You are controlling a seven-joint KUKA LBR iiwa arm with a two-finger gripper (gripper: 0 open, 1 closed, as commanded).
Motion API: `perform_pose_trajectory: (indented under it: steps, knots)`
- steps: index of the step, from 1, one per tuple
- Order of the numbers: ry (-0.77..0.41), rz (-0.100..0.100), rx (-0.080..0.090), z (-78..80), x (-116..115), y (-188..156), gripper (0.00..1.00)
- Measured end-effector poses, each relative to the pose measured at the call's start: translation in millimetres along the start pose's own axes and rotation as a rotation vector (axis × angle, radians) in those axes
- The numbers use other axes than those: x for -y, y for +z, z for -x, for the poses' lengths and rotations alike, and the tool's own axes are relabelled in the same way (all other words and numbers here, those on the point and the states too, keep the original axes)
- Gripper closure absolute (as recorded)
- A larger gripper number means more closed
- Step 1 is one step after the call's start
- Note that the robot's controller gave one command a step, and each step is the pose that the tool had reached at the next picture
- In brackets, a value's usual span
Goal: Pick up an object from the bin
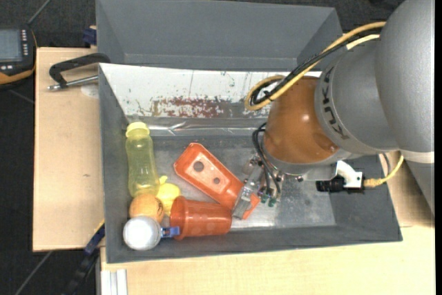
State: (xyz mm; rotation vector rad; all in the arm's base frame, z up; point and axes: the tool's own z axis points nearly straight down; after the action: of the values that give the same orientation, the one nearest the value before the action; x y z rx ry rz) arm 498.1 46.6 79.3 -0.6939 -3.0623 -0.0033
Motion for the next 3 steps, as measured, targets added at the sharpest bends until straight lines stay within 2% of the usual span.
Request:
perform_pose_trajectory:
  steps: [1,2,3]
  knots:
    - [-0.015,-0.004,0.007,-16.3,-35,-19,0.0]
    - [0.07,-0.008,0.002,-17.1,-50,7,0.0]
    - [0.091,-0.002,0.009,3.0,-34,9,1.0]
